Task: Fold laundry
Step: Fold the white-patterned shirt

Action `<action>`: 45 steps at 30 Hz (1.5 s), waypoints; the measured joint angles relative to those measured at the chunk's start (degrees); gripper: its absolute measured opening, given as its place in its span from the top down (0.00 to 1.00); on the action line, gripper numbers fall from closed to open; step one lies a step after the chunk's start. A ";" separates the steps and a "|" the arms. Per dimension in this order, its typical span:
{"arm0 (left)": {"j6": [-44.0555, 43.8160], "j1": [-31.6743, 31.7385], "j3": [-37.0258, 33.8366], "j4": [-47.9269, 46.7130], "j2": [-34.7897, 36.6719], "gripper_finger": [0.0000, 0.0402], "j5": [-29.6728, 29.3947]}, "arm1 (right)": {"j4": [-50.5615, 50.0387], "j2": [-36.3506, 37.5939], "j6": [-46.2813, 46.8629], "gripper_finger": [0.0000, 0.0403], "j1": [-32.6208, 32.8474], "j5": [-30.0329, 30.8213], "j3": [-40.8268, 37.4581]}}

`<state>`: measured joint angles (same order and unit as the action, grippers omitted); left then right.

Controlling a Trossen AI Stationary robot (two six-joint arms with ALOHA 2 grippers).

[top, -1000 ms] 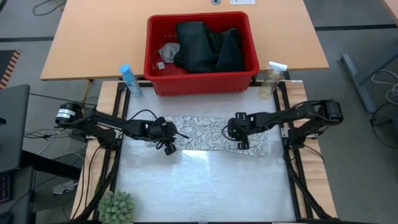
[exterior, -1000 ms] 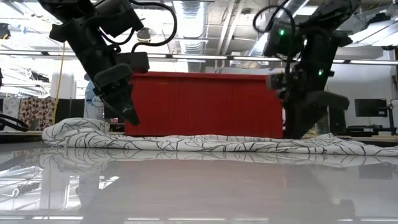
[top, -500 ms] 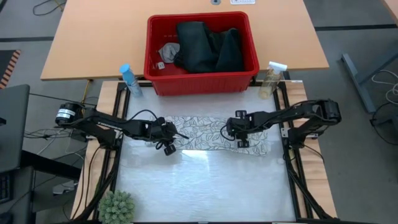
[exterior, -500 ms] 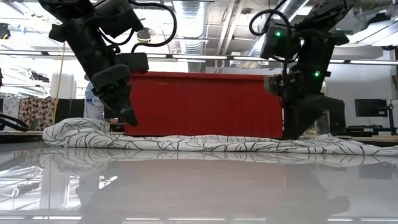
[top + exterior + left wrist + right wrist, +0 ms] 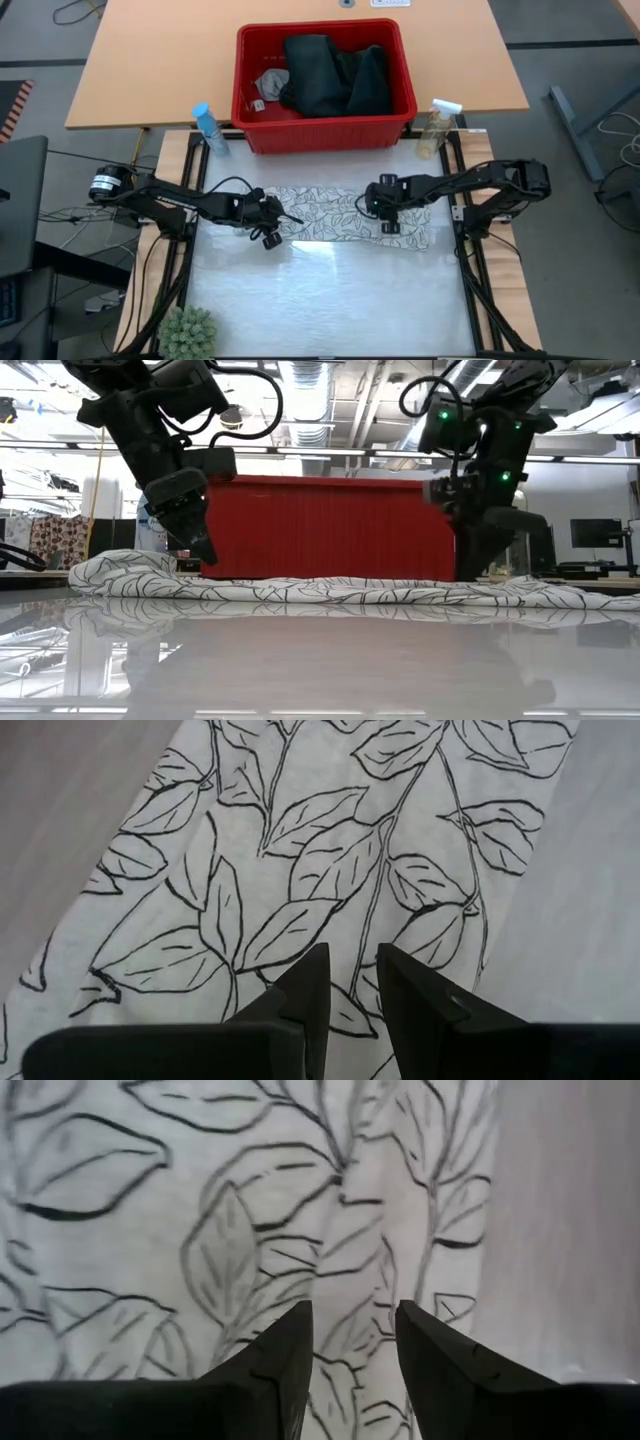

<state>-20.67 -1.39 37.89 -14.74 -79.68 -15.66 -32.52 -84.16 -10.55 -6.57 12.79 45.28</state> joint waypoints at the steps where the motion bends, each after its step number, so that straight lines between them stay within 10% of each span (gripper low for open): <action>1: 0.00 0.00 0.00 0.02 0.00 0.81 0.00 | -0.05 0.00 0.04 0.59 0.58 -0.02 0.00; 18: 0.02 0.00 0.00 0.04 0.00 0.81 0.02 | 3.25 -0.55 -0.42 0.59 -1.21 3.42 -1.64; 24: -0.02 0.00 0.00 0.04 0.00 0.81 0.04 | -0.52 -0.33 2.40 0.59 -3.48 15.84 -0.21; 32: -0.07 0.00 0.00 -0.03 0.01 0.81 0.15 | -1.59 1.28 2.12 0.59 -3.18 -3.51 2.47; 45: 0.38 0.00 0.00 -0.57 0.02 0.81 -0.11 | -0.88 -1.65 2.53 0.59 0.90 -0.47 2.23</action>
<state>-20.29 -1.39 37.89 -15.30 -79.66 -15.77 -33.40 -85.81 -8.02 -5.67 12.32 47.51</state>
